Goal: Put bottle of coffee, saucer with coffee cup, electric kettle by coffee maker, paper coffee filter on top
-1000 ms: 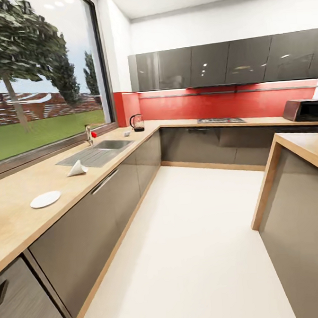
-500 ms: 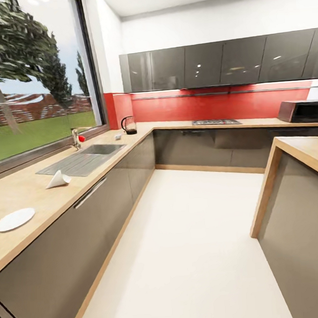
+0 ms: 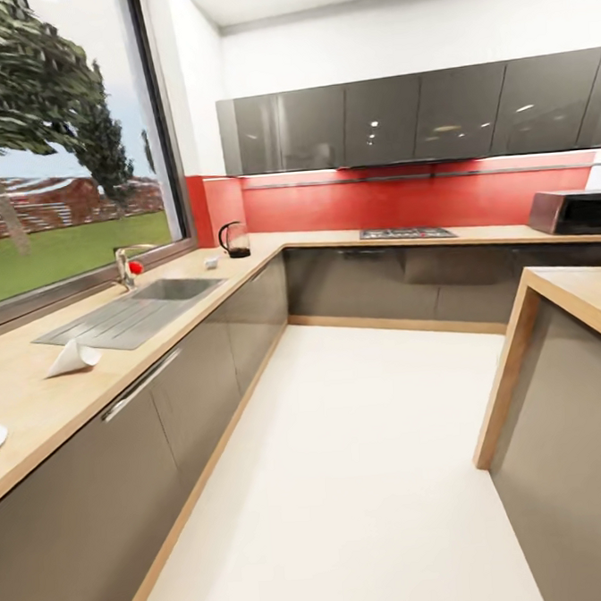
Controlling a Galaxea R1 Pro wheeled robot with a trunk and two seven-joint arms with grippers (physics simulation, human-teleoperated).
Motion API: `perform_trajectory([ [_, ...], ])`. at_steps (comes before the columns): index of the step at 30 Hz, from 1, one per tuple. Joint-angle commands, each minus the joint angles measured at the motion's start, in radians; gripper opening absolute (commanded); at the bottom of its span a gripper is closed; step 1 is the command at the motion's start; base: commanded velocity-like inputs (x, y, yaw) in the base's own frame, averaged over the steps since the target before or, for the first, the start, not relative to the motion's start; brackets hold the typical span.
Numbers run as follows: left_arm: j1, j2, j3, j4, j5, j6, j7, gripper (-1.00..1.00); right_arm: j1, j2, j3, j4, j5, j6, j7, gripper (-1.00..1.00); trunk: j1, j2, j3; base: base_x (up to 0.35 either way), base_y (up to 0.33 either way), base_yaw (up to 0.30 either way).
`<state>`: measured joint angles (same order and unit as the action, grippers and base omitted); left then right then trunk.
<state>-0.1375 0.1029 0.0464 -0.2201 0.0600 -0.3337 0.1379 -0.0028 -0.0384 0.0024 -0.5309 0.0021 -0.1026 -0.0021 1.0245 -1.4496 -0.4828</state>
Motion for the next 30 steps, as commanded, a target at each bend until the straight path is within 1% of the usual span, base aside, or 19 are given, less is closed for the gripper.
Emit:
perform_trajectory([
  [1,-0.001,0.0,0.001,0.001,0.007,-0.004,-0.001,1.0,0.0,0.0,0.0,0.0,0.0,-0.003,-0.001,1.0,0.0,0.0,-0.001,0.282,-0.168,0.0],
  [13,-0.001,0.001,0.002,0.001,0.007,-0.004,-0.001,1.0,0.0,-0.001,-0.004,-0.001,-0.002,-0.002,-0.001,1.0,0.0,0.0,-0.001,0.304,-0.136,0.0],
  [25,0.001,0.0,0.003,0.002,0.009,-0.005,-0.001,1.0,0.0,-0.003,-0.004,-0.002,-0.002,-0.003,-0.002,1.0,0.0,0.0,-0.001,0.334,-0.014,0.001],
  [30,0.001,0.0,0.004,0.002,0.009,-0.005,-0.001,1.0,0.0,-0.003,-0.004,-0.002,-0.002,-0.002,-0.003,1.0,0.0,0.0,-0.003,0.336,0.0,0.076],
])
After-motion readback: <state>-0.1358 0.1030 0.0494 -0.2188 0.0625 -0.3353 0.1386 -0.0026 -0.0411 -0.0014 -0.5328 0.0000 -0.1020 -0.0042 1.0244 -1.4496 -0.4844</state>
